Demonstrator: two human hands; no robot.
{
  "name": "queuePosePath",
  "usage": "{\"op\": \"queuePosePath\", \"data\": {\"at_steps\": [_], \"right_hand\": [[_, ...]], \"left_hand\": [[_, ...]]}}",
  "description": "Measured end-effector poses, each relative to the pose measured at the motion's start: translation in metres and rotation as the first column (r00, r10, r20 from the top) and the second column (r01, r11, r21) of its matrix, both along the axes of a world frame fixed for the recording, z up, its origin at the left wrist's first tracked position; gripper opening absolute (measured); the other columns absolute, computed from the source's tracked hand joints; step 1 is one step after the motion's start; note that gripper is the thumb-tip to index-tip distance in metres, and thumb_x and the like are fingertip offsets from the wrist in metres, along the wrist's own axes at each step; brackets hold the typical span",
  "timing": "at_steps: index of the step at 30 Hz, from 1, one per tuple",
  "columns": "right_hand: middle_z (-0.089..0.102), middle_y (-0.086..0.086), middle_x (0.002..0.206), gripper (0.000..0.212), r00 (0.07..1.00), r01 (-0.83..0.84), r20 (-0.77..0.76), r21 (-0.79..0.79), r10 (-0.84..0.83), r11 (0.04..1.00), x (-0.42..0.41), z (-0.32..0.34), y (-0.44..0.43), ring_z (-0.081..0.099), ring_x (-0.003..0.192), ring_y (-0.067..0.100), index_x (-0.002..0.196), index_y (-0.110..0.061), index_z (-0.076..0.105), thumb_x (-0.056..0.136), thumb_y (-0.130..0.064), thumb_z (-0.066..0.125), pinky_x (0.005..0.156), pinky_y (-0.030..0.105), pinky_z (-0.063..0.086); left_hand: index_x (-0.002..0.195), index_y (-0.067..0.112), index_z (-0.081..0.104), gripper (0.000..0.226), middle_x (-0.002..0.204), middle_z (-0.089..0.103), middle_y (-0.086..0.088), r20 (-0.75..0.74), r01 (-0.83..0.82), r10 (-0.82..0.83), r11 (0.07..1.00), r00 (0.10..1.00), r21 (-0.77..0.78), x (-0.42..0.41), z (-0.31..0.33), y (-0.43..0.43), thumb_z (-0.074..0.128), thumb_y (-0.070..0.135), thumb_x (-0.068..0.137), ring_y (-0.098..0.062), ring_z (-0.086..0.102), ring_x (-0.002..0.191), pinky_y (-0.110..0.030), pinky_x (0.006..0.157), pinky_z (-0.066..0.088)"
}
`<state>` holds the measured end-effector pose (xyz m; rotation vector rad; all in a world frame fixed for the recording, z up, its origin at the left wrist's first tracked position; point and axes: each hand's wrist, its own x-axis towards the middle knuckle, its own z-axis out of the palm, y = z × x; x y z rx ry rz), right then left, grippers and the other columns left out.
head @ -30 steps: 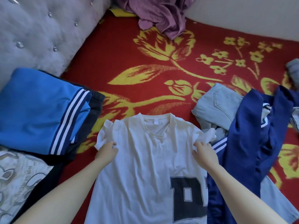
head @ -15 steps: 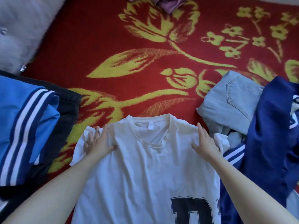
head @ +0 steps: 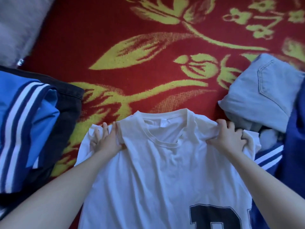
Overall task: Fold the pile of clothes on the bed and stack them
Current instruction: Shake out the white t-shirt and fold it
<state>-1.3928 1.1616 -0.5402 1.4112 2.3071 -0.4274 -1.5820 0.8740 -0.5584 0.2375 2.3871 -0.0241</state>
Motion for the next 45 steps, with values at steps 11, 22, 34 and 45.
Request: {"op": "queuePosePath", "data": {"at_steps": [11, 22, 34, 45], "right_hand": [[0.070, 0.009, 0.087, 0.026, 0.893, -0.211, -0.281, 0.426, 0.351, 0.880, 0.176, 0.013, -0.086, 0.044, 0.088, 0.025, 0.062, -0.007, 0.061, 0.046, 0.008, 0.075, 0.072, 0.035, 0.026], [0.063, 0.016, 0.084, 0.026, 0.920, 0.055, -0.386, 0.311, 0.073, 0.949, 0.248, 0.173, -0.111, 0.051, 0.092, 0.038, 0.067, 0.002, 0.064, 0.065, -0.006, 0.040, 0.073, 0.038, 0.030], [0.035, 0.002, 0.050, 0.034, 0.459, 0.125, -0.886, 0.133, 0.062, 0.983, 0.205, 0.434, -0.099, 0.032, 0.053, 0.018, 0.049, -0.010, 0.038, 0.071, 0.017, 0.043, 0.048, 0.027, 0.021], [0.038, 0.004, 0.051, 0.024, 0.366, -0.008, -0.928, 0.063, 0.062, 0.998, 0.209, 0.520, -0.138, 0.032, 0.046, 0.010, 0.064, 0.010, 0.060, 0.070, 0.020, 0.039, 0.039, 0.017, 0.024]], "left_hand": [[0.055, 0.020, 0.032, 0.034, 0.061, 0.041, 0.001, -0.083, -0.026, 0.066, 0.912, 0.994, 0.409, 0.060, 0.054, -0.082, 0.060, 0.027, 0.072, -0.027, 0.045, 0.073, -0.031, 0.057, 0.026], [0.052, 0.026, 0.044, 0.023, 0.060, 0.049, 0.009, -0.209, 0.146, -0.023, 0.791, 0.978, 0.594, 0.133, 0.226, -0.164, 0.044, 0.048, 0.057, -0.017, 0.045, 0.070, -0.032, 0.061, 0.032], [0.064, 0.010, 0.049, 0.031, 0.054, 0.045, 0.008, -0.111, 0.091, 0.017, 0.459, 0.994, 0.884, 0.137, 0.438, -0.206, 0.079, 0.010, 0.061, 0.001, 0.041, 0.050, -0.011, 0.048, 0.029], [0.060, 0.015, 0.042, 0.028, 0.048, 0.044, 0.015, -0.245, 0.272, -0.123, 0.536, 0.962, 0.799, 0.134, 0.529, -0.240, 0.069, 0.020, 0.053, 0.003, 0.039, 0.047, -0.010, 0.047, 0.030]]}}
